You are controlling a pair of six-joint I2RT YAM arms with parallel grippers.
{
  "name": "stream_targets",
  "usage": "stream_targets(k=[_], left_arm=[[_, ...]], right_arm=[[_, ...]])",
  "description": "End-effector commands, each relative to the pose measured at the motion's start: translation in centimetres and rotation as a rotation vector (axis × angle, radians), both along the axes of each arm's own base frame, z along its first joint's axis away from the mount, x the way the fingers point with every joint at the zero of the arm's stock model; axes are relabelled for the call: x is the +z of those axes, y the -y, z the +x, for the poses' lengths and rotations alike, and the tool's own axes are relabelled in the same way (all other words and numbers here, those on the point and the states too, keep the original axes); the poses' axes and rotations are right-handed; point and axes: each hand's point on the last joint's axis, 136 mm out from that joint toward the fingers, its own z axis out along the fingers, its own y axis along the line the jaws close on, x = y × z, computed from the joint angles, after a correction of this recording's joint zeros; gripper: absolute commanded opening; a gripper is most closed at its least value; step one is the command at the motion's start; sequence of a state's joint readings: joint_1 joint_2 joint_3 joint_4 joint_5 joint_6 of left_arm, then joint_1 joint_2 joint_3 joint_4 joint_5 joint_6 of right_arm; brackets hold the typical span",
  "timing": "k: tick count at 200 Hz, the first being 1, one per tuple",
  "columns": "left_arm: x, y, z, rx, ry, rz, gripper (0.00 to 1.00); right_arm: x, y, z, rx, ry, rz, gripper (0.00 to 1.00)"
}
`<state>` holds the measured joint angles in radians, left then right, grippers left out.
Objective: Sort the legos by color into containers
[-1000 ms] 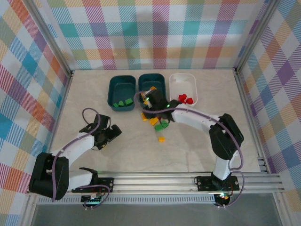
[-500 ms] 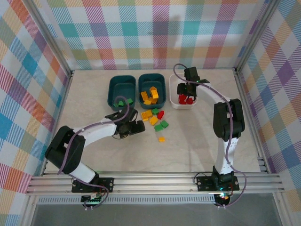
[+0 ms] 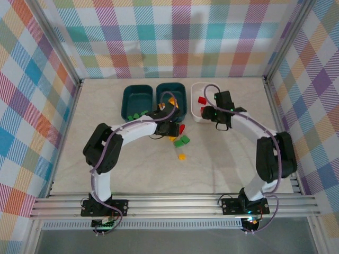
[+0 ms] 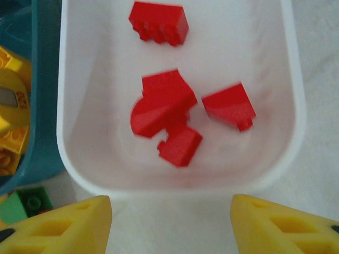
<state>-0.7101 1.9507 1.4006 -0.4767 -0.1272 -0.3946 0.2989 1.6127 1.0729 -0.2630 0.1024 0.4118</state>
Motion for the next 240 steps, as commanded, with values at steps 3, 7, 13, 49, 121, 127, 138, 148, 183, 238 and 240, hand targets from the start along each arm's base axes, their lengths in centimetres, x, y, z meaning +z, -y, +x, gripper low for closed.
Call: stream_targets(k=[3, 7, 13, 49, 121, 127, 138, 148, 183, 238, 240], left_arm=[[-0.6, -0.1, 0.3, -0.065, 0.016, 0.13, 0.57], [-0.7, 0.0, 0.5, -0.069, 0.017, 0.136, 0.57], [-0.7, 0.2, 0.6, -0.078, 0.02, 0.141, 0.57], [-1.9, 1.4, 0.2, -0.129, -0.003, 0.141, 0.52], [-3.2, 2.0, -2.6, -0.174, -0.06, 0.141, 0.59], [-3.3, 2.0, -2.8, -0.176, -0.063, 0.143, 0.6], [-3.5, 1.7, -3.1, -0.178, -0.068, 0.154, 0.62], [-3.5, 1.5, -3.3, -0.177, -0.07, 0.156, 0.63], [-3.9, 1.3, -3.4, -0.18, -0.067, 0.157, 0.58], [-3.5, 1.9, -1.7, -0.171, -0.019, 0.183, 0.49], [-3.5, 1.9, -1.7, -0.171, -0.019, 0.183, 0.48]], right_arm=[[0.3, -0.2, -1.3, -0.042, 0.038, 0.082, 0.6], [0.2, -0.1, -1.7, -0.047, 0.04, 0.09, 0.59], [0.1, -0.1, -2.1, -0.049, 0.044, 0.103, 0.59], [0.2, 0.7, -3.6, -0.064, 0.059, 0.093, 0.58], [0.5, 0.7, -4.2, -0.061, 0.077, 0.109, 0.59], [0.4, 0.8, -4.2, -0.063, 0.076, 0.109, 0.59], [0.4, 0.7, -4.3, -0.061, 0.074, 0.111, 0.59], [0.3, 0.7, -4.3, -0.058, 0.073, 0.111, 0.59], [0.1, 0.4, -4.3, -0.051, 0.073, 0.114, 0.59], [-0.7, 0.1, -4.3, -0.04, 0.063, 0.1, 0.59], [-0.7, 0.1, -4.3, -0.041, 0.061, 0.099, 0.59]])
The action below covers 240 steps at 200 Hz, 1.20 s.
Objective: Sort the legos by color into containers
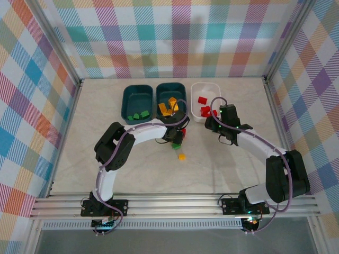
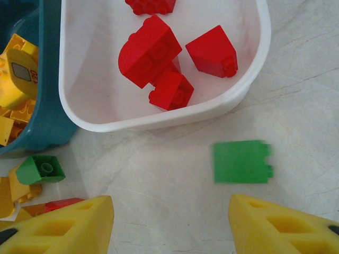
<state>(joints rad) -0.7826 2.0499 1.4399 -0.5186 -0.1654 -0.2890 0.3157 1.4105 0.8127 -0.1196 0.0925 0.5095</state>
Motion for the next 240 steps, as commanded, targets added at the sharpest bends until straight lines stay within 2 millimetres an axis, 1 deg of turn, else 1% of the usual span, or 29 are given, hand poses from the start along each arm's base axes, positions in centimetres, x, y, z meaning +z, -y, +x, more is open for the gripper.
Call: stream_targets(k=[1, 42, 73, 86, 128, 140, 151, 159, 170, 183, 194, 206, 207, 212, 221, 240], left_arm=[[-0.1, 0.0, 0.4, -0.019, 0.017, 0.047, 0.48], [0.4, 0.2, 0.5, -0.029, 0.028, 0.045, 0.36], [1.3, 0.2, 0.5, -0.031, 0.034, 0.032, 0.24], [2.3, 0.4, 0.1, -0.037, 0.037, 0.013, 0.21], [6.0, 0.5, -1.0, -0.06, 0.078, -0.02, 0.19], [7.3, 0.4, -1.2, -0.057, 0.09, -0.035, 0.19], [8.8, 0.0, -0.9, -0.048, 0.127, -0.038, 0.19], [9.8, -0.4, -0.4, -0.036, 0.16, -0.022, 0.19], [11.1, -1.0, 0.9, -0.016, 0.2, -0.005, 0.2], [11.7, -1.6, 2.9, 0.023, 0.205, 0.001, 0.2], [11.6, -2.1, 5.1, 0.058, 0.189, -0.001, 0.2], [11.0, -2.6, 7.5, 0.101, 0.166, 0.008, 0.19], [10.7, -2.7, 7.5, 0.104, 0.158, 0.014, 0.19], [10.7, -2.9, 8.5, 0.121, 0.151, 0.017, 0.19], [10.0, -3.1, 9.7, 0.135, 0.119, 0.023, 0.19], [9.5, -3.1, 11.9, 0.163, 0.075, -0.016, 0.2]], right_arm=[[-0.4, -0.3, 0.0, 0.009, 0.003, 0.004, 0.59], [-0.6, 0.3, 0.1, -0.018, 0.014, -0.018, 0.59], [-1.1, 0.7, 0.2, -0.039, 0.007, -0.035, 0.6], [-1.3, 0.9, 0.2, -0.046, 0.007, -0.04, 0.6], [-1.6, 0.9, 0.3, -0.049, 0.006, -0.041, 0.6], [-1.7, 0.9, 0.3, -0.05, 0.005, -0.042, 0.6], [-1.7, 0.9, 0.4, -0.05, 0.008, -0.043, 0.6], [-1.8, 1.0, 0.4, -0.054, 0.008, -0.045, 0.6], [-1.8, 0.9, 0.4, -0.054, 0.011, -0.043, 0.6], [-1.9, 0.9, 0.5, -0.054, 0.016, -0.04, 0.6], [-2.1, 0.9, 0.6, -0.056, 0.021, -0.038, 0.6], [-2.5, 1.0, 0.5, -0.062, 0.02, -0.042, 0.6], [-2.5, 1.0, 0.6, -0.062, 0.02, -0.042, 0.6], [-2.6, 1.1, 0.5, -0.061, 0.019, -0.046, 0.6], [-2.7, 1.1, 0.5, -0.062, 0.02, -0.045, 0.6], [-2.6, 0.9, 0.4, -0.057, 0.028, -0.031, 0.6]])
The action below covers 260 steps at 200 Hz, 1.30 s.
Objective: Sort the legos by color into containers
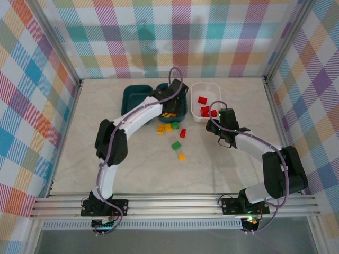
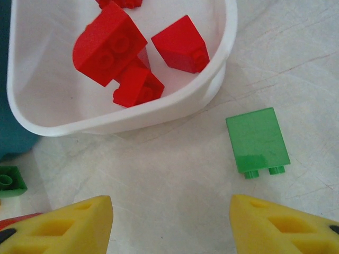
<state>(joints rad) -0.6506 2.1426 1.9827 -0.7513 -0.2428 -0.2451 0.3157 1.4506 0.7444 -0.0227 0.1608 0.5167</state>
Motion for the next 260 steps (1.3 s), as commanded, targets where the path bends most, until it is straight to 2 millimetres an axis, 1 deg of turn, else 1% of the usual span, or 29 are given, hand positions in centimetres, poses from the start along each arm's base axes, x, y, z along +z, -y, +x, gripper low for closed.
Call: stream_targets(k=[1, 7, 14, 40, 54, 62, 72, 85, 94, 102, 113, 121, 140, 151, 153, 158, 169, 185, 198, 213, 225, 241, 260], left_arm=[[-3.1, -2.2, 0.8, 0.035, -0.147, 0.039, 0.2], [-3.4, -2.3, 1.4, 0.046, -0.166, 0.019, 0.2], [-3.2, -2.3, 1.9, 0.051, -0.174, -0.005, 0.21], [-2.7, -2.3, 3.2, 0.056, -0.178, -0.047, 0.3], [-2.5, -2.7, 3.7, 0.067, -0.172, -0.038, 0.41], [-2.4, -2.6, 3.8, 0.067, -0.172, -0.043, 0.5], [-1.8, -2.4, 3.8, 0.06, -0.164, -0.06, 0.6], [-0.6, -1.5, 3.4, 0.032, -0.163, -0.108, 0.71], [0.5, -1.0, 2.8, 0.012, -0.158, -0.131, 0.74], [1.5, -0.6, 2.2, -0.004, -0.145, -0.136, 0.75], [2.0, -0.1, 0.8, -0.032, -0.143, -0.134, 0.75], [2.3, 0.5, -0.6, -0.067, -0.139, -0.132, 0.73], [0.4, 0.9, -5.0, -0.136, -0.153, -0.063, 0.68], [-0.8, 0.6, -7.1, -0.154, -0.144, -0.015, 0.63], [-0.7, 0.6, -7.3, -0.159, -0.138, -0.013, 0.62], [-1.7, 0.3, -8.4, -0.169, -0.148, 0.007, 0.6], [-3.2, -0.2, -9.9, -0.182, -0.165, 0.028, 0.55], [-5.5, -0.5, -11.9, -0.221, -0.212, 0.029, 0.51], [-7.3, -0.5, -13.1, -0.263, -0.242, 0.048, 0.51], [-9.4, -0.1, -14.5, -0.312, -0.291, 0.049, 0.51], [-10.5, 0.2, -15.2, -0.349, -0.305, 0.066, 0.53], [-11.1, 0.9, -16.1, -0.409, -0.305, 0.074, 0.57], [-11.0, 1.5, -16.3, -0.448, -0.29, 0.067, 0.6]], right_arm=[[0.0, -0.3, 0.3, -0.004, 0.026, 0.014, 0.6], [0.0, -0.3, 0.3, -0.005, 0.03, 0.016, 0.6], [0.1, -0.3, 0.3, -0.003, 0.031, 0.018, 0.6], [-0.2, -0.5, 0.2, 0.001, 0.023, 0.024, 0.61], [-0.2, -0.5, 0.2, 0.002, 0.023, 0.027, 0.61], [-0.2, -0.5, 0.2, 0.002, 0.022, 0.028, 0.62], [-0.2, -0.5, 0.2, 0.003, 0.021, 0.028, 0.62], [-0.1, -0.6, 0.1, 0.004, 0.025, 0.031, 0.62], [0.0, -0.6, 0.1, 0.004, 0.028, 0.032, 0.62], [0.1, -0.5, 0.1, 0.001, 0.031, 0.031, 0.62], [0.2, -0.4, 0.0, 0.0, 0.036, 0.031, 0.62], [0.3, -0.4, -0.1, -0.002, 0.039, 0.029, 0.62], [0.2, -0.2, -0.2, -0.01, 0.044, 0.025, 0.62], [0.1, -0.1, -0.2, -0.017, 0.045, 0.028, 0.62], [0.1, -0.1, -0.2, -0.017, 0.045, 0.03, 0.62], [0.1, -0.1, -0.2, -0.018, 0.046, 0.033, 0.62], [-0.1, -0.2, -0.2, -0.022, 0.047, 0.039, 0.62], [-0.3, -0.1, -0.2, -0.028, 0.046, 0.042, 0.62], [-0.5, 0.0, -0.1, -0.034, 0.046, 0.039, 0.61], [-0.6, 0.1, -0.1, -0.038, 0.043, 0.035, 0.61], [-0.7, 0.1, -0.1, -0.04, 0.044, 0.031, 0.61], [-0.7, 0.2, -0.1, -0.042, 0.044, 0.026, 0.62], [-0.9, 0.1, 0.0, -0.04, 0.04, 0.028, 0.62]])
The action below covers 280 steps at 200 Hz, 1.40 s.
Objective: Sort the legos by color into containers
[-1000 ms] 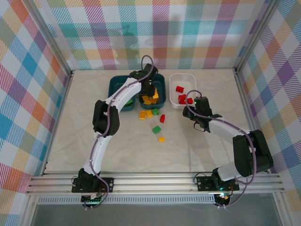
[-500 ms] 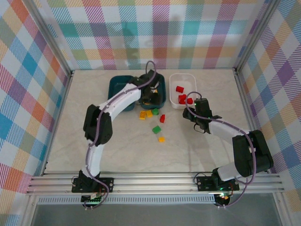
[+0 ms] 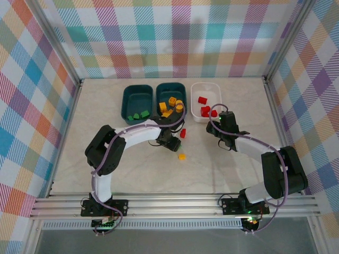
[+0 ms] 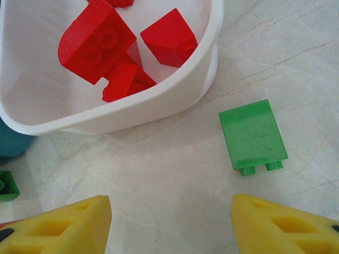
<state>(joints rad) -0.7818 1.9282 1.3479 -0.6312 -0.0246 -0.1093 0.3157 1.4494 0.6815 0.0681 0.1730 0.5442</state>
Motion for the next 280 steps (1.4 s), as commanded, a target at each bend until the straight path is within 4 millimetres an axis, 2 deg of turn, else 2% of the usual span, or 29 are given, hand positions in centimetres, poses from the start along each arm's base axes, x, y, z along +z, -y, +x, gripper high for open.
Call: stream_targets(k=[1, 49, 81, 103, 117, 143, 167, 195, 220, 234, 248, 258, 280], left_arm=[[0.3, 2.2, -0.3, -0.099, 0.029, -0.056, 0.6], [-0.3, 3.0, -0.4, -0.132, 0.019, -0.05, 0.6], [-2.1, 2.6, 0.2, -0.126, 0.015, 0.031, 0.56], [-2.3, 2.9, -0.2, -0.132, 0.013, 0.018, 0.55], [-2.3, 2.8, -0.2, -0.13, 0.021, 0.02, 0.51], [-2.6, 2.9, 0.0, -0.13, 0.035, 0.035, 0.37], [-2.4, 3.0, 0.2, -0.126, 0.054, 0.041, 0.33], [0.0, 3.2, 0.7, -0.097, 0.098, 0.017, 0.31], [3.8, 2.6, 1.9, -0.047, 0.176, 0.011, 0.3], [6.3, 1.8, 3.2, 0.008, 0.219, 0.009, 0.29], [8.4, 0.2, 4.9, 0.084, 0.249, 0.011, 0.29], [9.7, -1.6, 6.6, 0.164, 0.276, 0.025, 0.29], [10.9, -6.3, 10.1, 0.354, 0.258, 0.049, 0.3]], right_arm=[[0.0, -0.2, 0.2, -0.012, 0.014, 0.008, 0.62], [-0.4, -0.3, 0.4, -0.008, 0.003, 0.01, 0.62], [-0.5, -0.4, 0.3, -0.005, -0.002, 0.009, 0.62], [-0.4, -0.4, 0.4, -0.006, 0.001, 0.007, 0.62], [-0.5, -0.4, 0.4, -0.004, -0.002, 0.008, 0.62], [-0.6, -0.4, 0.4, -0.003, -0.006, 0.01, 0.62], [-0.6, -0.5, 0.4, -0.002, -0.006, 0.01, 0.62], [-0.7, -0.5, 0.4, -0.001, -0.008, 0.01, 0.62], [-0.7, -0.6, 0.4, 0.001, -0.009, 0.015, 0.62], [-0.7, -0.5, 0.4, -0.001, -0.008, 0.014, 0.62], [-0.6, -0.6, 0.4, 0.001, -0.008, 0.018, 0.62], [-0.7, -0.6, 0.4, 0.002, -0.01, 0.019, 0.62], [-0.6, -0.7, 0.4, 0.004, -0.009, 0.02, 0.62]])
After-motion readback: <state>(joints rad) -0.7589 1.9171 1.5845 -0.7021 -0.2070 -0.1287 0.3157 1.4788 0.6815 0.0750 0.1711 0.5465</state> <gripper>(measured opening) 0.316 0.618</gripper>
